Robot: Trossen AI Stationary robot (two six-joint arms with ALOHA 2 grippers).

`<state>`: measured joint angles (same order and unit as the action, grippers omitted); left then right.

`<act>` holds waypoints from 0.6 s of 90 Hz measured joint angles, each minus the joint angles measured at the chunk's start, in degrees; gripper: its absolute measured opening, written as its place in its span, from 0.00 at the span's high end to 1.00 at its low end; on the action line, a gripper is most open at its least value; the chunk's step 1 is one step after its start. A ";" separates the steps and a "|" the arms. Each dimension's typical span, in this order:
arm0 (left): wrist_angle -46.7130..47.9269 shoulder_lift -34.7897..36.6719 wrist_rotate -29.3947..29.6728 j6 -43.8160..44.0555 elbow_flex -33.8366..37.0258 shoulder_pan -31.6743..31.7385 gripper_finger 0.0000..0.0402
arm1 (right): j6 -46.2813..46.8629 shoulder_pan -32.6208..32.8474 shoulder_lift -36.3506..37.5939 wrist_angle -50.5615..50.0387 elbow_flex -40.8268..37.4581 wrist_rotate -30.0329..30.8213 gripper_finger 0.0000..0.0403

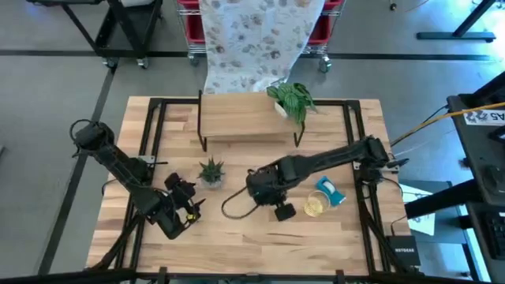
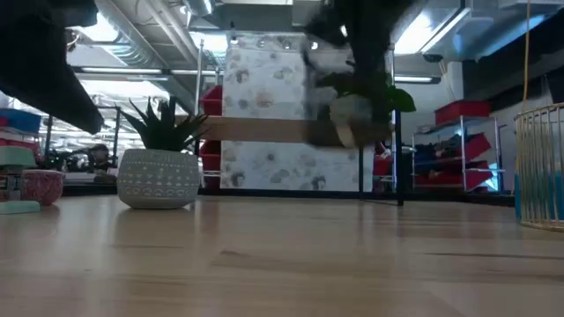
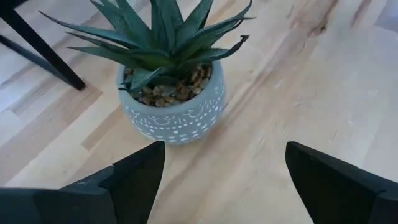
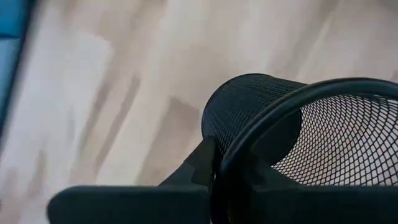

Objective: Stock shelves
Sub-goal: Remove the black pen holder on the shelf

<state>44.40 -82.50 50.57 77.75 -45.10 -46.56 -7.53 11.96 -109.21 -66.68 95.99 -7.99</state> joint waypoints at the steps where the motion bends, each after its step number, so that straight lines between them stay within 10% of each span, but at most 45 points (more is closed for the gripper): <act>1: 0.00 0.00 0.12 0.06 0.00 -0.09 0.22 | 0.14 -0.44 0.57 0.62 -1.13 0.00 1.00; 54: 0.09 0.00 0.28 0.24 0.00 -0.71 0.22 | 12.30 -15.48 30.93 9.57 -45.16 4.00 1.00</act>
<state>44.49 -82.50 50.85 78.00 -45.10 -47.27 4.77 -3.52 -78.29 -57.10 50.83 -3.99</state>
